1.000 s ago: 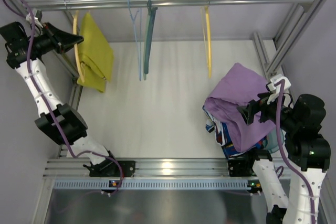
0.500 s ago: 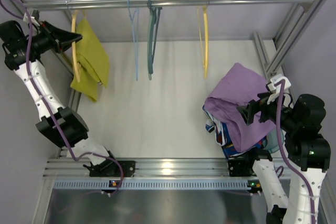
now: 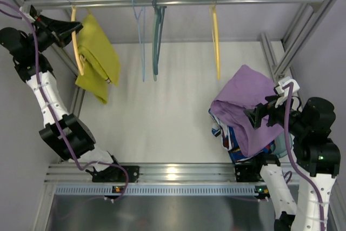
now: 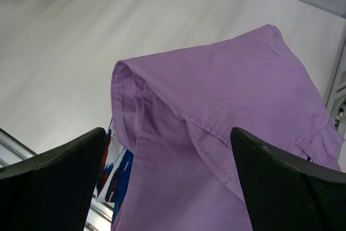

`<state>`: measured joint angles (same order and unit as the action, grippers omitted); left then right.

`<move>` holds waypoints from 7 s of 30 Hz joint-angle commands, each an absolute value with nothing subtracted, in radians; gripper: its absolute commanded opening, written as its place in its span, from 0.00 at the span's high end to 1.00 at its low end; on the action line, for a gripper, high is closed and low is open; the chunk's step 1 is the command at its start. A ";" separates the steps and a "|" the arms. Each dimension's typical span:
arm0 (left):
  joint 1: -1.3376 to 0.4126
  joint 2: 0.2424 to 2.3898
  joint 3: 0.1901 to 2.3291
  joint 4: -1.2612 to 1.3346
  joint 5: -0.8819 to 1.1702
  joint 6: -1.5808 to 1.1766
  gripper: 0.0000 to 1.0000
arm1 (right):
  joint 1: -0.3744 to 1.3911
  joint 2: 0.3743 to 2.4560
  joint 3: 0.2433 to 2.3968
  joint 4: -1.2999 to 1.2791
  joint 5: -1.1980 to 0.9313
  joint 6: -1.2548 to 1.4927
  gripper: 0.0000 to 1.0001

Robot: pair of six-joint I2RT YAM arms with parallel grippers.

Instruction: Remove the trousers from the hanger

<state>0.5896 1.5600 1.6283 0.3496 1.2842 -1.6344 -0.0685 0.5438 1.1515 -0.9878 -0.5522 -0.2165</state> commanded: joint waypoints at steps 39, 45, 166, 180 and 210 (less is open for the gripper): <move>0.565 0.617 1.127 0.131 1.078 -1.528 1.00 | -0.086 0.663 1.229 -0.562 -0.922 0.030 0.01; 0.565 0.578 1.204 -0.176 1.049 -1.413 1.00 | -0.008 0.758 1.268 -0.523 -0.878 0.011 0.01; 0.569 0.434 0.934 -0.796 0.913 -0.994 1.00 | 1.122 1.339 2.210 0.236 0.199 -0.367 1.00; 0.569 0.433 0.919 -0.795 0.928 -0.963 1.00 | 0.712 1.000 1.998 0.098 0.221 -0.135 1.00; 0.569 0.459 1.124 -0.795 1.028 -0.934 1.00 | 0.029 0.512 1.315 -0.161 0.537 -0.434 1.00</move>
